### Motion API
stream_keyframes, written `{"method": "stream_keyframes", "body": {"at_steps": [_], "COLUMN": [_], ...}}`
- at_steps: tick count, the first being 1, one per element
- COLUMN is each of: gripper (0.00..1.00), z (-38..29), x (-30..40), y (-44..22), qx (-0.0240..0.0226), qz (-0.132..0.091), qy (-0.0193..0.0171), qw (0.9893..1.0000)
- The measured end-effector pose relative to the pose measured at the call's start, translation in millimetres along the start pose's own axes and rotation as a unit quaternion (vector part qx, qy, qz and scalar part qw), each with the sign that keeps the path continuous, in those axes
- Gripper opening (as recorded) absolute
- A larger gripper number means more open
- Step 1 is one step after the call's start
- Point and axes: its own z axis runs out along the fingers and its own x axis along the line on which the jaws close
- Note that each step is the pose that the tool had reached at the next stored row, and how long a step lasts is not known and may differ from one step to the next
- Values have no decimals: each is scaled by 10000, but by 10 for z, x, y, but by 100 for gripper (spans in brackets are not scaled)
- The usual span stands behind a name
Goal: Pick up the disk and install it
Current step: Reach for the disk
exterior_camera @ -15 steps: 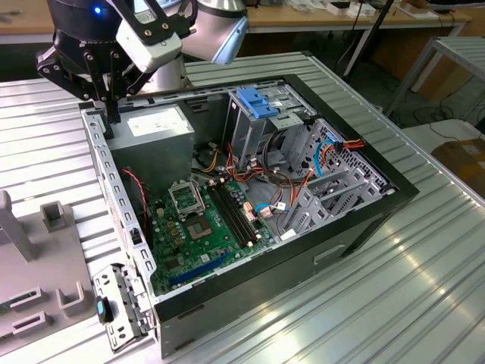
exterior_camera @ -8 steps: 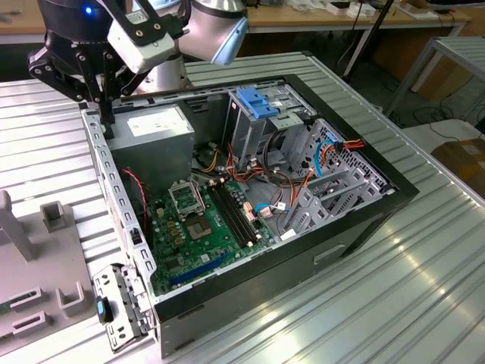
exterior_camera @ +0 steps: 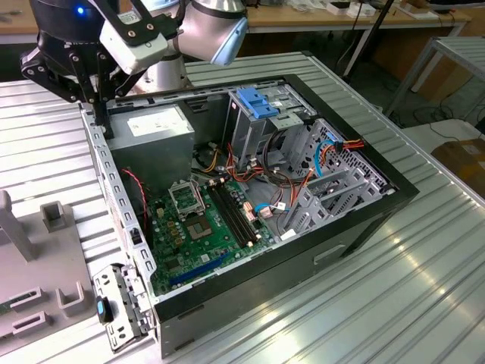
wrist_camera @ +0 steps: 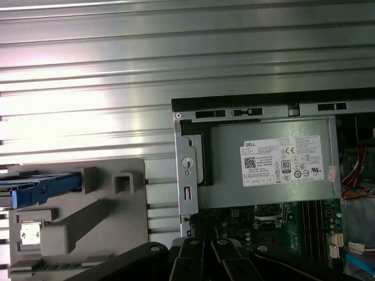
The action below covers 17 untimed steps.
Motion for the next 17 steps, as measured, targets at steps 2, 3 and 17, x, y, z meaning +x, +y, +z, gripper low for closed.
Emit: {"method": "stream_keyframes", "body": {"at_steps": [2,3,17], "gripper": [11,11,11], "z": [0,-1,-2], "x": [17,21,88], "y": [-1,-2,-7], "qx": [0,0,0], "qz": [0,0,0], "qy": [0,0,1], "qw": [10000,10000,10000]}}
